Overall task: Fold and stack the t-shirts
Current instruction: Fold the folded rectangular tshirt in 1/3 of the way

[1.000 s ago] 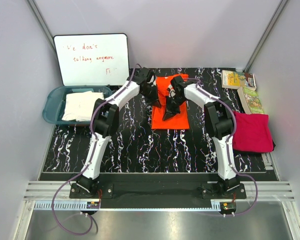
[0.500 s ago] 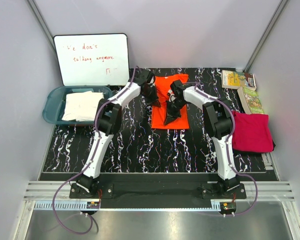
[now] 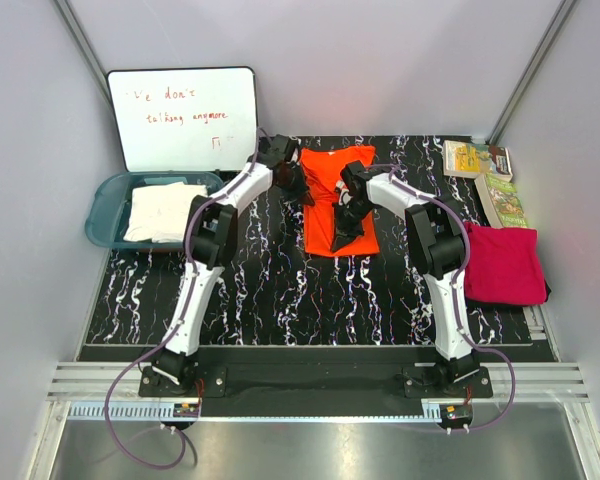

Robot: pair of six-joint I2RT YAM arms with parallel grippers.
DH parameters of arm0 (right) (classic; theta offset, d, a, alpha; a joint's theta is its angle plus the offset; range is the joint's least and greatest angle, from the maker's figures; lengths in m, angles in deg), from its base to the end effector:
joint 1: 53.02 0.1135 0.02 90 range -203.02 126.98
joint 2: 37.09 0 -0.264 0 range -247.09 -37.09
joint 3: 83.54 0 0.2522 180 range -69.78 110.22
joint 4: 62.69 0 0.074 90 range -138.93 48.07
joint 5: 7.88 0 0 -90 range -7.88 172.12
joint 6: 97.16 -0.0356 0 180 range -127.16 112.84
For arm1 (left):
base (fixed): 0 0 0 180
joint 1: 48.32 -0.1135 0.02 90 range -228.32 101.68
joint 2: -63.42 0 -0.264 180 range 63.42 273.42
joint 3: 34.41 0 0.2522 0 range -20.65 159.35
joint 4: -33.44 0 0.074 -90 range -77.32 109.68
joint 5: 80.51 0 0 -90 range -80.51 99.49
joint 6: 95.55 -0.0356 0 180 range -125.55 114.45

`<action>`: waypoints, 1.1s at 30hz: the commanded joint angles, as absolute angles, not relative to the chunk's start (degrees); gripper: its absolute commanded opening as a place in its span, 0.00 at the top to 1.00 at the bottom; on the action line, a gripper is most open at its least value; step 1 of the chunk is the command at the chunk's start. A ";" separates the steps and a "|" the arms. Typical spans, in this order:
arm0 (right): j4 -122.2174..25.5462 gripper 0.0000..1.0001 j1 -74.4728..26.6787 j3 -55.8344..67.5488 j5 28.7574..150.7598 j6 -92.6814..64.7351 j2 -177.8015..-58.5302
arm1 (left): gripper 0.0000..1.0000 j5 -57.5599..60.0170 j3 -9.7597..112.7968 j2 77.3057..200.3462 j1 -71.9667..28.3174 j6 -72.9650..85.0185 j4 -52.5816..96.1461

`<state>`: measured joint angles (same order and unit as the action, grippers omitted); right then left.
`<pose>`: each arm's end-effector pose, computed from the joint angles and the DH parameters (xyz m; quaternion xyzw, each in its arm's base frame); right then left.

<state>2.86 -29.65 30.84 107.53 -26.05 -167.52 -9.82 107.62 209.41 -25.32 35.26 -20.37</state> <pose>0.4062 0.1922 0.1397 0.0541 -0.9715 -0.2303 0.0124 0.4997 -0.2249 0.1527 -0.1006 0.9429 -0.2814 0.1471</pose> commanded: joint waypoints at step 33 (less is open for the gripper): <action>1.98 0.32 -39.03 32.81 101.97 -34.20 -151.26 | 0.01 -13.53 67.52 175.05 -26.71 33.38 -1.51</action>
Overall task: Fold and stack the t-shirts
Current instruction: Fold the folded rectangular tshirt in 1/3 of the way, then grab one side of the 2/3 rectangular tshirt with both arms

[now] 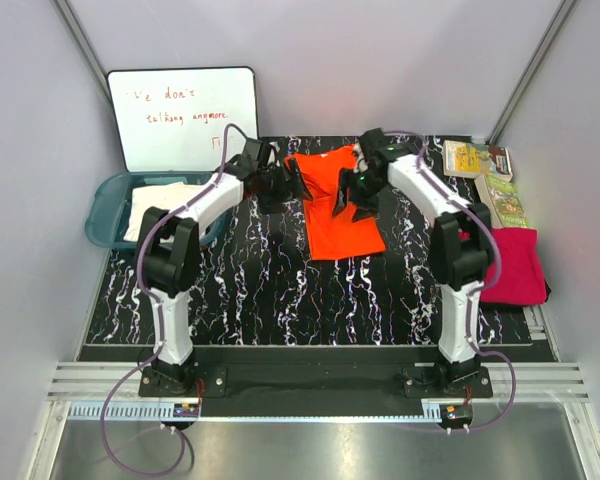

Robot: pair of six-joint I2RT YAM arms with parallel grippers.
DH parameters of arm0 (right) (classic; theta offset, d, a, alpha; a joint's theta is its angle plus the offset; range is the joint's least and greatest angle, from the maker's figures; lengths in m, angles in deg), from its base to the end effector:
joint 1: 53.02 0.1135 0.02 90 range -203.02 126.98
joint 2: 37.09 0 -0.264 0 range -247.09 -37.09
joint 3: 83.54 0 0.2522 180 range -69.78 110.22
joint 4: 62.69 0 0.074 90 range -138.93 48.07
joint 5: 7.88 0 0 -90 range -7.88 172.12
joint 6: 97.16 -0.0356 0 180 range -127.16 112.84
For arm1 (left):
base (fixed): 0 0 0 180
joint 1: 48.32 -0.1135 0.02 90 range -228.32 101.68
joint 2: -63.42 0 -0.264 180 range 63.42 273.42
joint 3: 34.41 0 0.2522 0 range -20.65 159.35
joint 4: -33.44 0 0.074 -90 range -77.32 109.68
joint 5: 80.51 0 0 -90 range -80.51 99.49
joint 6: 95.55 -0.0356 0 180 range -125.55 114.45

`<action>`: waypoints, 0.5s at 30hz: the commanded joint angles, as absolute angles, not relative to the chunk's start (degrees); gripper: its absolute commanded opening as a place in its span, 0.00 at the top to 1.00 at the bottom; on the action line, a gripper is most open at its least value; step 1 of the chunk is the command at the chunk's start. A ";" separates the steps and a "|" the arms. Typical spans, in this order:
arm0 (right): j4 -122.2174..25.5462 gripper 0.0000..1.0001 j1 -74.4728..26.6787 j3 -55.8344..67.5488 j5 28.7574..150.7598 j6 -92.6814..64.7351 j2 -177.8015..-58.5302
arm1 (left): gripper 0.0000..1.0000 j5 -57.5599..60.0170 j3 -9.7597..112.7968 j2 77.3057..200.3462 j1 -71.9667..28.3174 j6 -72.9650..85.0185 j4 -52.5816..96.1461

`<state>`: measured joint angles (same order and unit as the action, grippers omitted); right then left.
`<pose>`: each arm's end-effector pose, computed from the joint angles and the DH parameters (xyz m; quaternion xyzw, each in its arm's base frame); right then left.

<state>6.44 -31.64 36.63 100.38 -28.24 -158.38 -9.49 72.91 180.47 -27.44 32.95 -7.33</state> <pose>0.4110 0.1729 0.2327 -0.0298 0.9726 0.2070 0.1012 0.4230 -0.1737 0.2229 -0.0871 0.9259 -0.2999 0.2127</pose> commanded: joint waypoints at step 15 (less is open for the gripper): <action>-9.37 0.28 -52.76 4.41 110.24 -37.39 -150.11 | 0.15 -15.20 52.66 173.63 -20.20 42.87 1.30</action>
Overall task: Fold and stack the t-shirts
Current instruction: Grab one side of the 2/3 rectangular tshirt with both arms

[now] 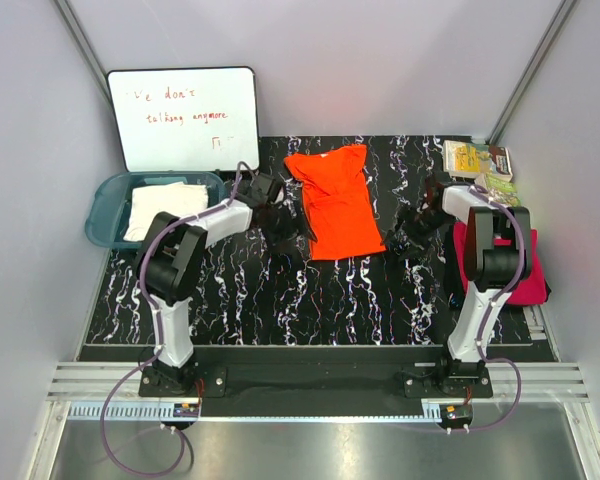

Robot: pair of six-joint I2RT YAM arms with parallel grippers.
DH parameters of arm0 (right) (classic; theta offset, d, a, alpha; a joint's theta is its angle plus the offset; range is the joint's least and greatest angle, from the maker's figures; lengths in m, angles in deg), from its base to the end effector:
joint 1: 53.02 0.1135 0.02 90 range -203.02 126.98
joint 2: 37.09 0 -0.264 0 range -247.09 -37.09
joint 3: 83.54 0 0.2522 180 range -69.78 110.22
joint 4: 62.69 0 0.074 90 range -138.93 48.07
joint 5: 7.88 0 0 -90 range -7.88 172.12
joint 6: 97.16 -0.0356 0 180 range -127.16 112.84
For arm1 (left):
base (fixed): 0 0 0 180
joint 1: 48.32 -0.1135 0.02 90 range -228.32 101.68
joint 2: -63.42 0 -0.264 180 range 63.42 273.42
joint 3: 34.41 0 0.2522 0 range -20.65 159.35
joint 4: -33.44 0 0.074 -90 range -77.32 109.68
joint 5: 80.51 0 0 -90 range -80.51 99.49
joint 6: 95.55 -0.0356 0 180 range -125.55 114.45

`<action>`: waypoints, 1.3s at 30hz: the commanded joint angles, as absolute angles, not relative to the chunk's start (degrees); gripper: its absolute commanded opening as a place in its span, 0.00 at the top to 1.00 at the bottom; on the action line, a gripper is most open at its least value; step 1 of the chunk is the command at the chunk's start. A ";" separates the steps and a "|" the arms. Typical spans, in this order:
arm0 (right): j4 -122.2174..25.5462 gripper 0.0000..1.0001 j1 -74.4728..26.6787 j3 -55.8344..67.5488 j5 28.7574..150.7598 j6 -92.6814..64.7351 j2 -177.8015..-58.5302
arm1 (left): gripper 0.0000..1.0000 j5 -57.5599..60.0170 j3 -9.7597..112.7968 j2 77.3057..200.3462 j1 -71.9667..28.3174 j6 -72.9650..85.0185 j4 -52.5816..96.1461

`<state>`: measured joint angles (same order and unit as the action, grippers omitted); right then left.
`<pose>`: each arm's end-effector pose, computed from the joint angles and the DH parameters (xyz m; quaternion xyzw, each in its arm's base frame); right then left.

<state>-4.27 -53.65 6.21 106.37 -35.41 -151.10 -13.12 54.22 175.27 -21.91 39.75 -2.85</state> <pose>0.3711 0.0105 0.1454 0.2303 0.9482 0.2185 0.0106 0.3560 -0.1921 0.1670 -0.1044 0.9417 -0.3043 0.0982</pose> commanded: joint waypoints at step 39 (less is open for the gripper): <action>-7.89 1.00 -49.78 -6.67 116.75 -31.95 -133.95 | 1.00 -6.07 40.80 157.91 -11.24 38.92 -7.21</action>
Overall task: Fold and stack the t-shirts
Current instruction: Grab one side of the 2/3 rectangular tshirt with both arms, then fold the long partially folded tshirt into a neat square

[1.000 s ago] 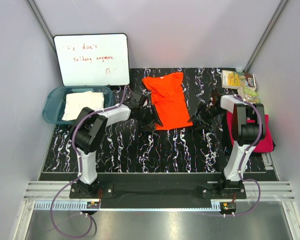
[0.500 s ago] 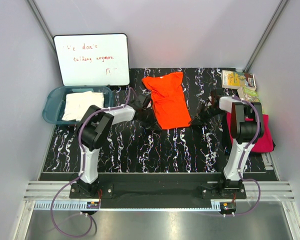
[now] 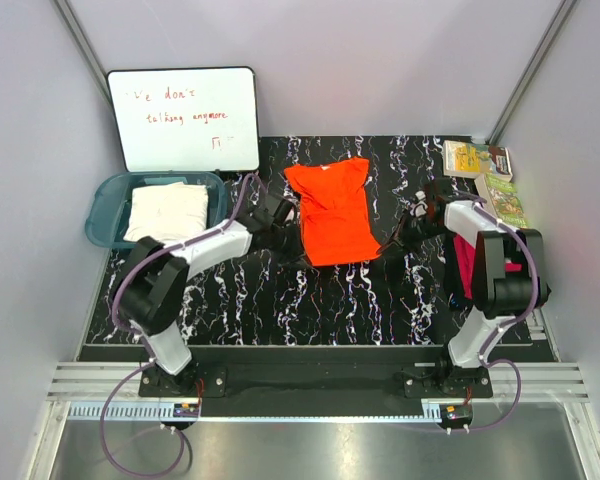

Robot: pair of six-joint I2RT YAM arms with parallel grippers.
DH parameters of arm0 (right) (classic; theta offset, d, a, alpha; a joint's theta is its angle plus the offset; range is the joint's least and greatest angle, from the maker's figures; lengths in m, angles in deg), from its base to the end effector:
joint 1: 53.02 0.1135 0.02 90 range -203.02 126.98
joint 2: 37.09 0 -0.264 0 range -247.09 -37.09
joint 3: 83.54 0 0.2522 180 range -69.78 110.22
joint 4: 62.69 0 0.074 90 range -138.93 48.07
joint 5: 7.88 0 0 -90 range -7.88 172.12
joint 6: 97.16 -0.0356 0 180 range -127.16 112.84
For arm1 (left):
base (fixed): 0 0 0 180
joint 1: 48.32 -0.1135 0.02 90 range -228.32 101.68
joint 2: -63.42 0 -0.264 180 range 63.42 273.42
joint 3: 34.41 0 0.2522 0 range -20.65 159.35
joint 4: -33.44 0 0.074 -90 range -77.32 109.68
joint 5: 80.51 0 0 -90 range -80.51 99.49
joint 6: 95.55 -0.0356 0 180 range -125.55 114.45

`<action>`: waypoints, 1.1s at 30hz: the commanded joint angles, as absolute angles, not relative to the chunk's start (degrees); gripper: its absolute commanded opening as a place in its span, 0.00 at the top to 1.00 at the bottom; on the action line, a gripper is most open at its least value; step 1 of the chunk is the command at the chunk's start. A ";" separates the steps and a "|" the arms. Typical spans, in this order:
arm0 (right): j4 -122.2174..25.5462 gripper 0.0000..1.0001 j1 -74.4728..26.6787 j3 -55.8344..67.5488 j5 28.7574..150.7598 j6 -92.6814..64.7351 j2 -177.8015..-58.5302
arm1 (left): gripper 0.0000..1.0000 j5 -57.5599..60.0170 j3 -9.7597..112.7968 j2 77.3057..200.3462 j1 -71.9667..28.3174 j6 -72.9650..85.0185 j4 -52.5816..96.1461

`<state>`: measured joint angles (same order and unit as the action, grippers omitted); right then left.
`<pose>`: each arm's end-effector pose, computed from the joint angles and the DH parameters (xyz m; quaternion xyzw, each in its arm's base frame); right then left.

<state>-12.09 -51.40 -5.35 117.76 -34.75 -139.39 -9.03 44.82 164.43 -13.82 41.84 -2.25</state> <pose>0.3329 0.0302 0.1691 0.1723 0.9286 0.3254 0.0461 0.2924 -0.2147 0.1882 -0.0616 0.9465 -0.2978 0.1076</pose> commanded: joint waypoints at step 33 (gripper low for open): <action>-3.76 0.99 -45.38 43.86 107.43 -25.70 -158.89 | 1.00 10.46 74.00 168.00 -20.01 25.04 -16.19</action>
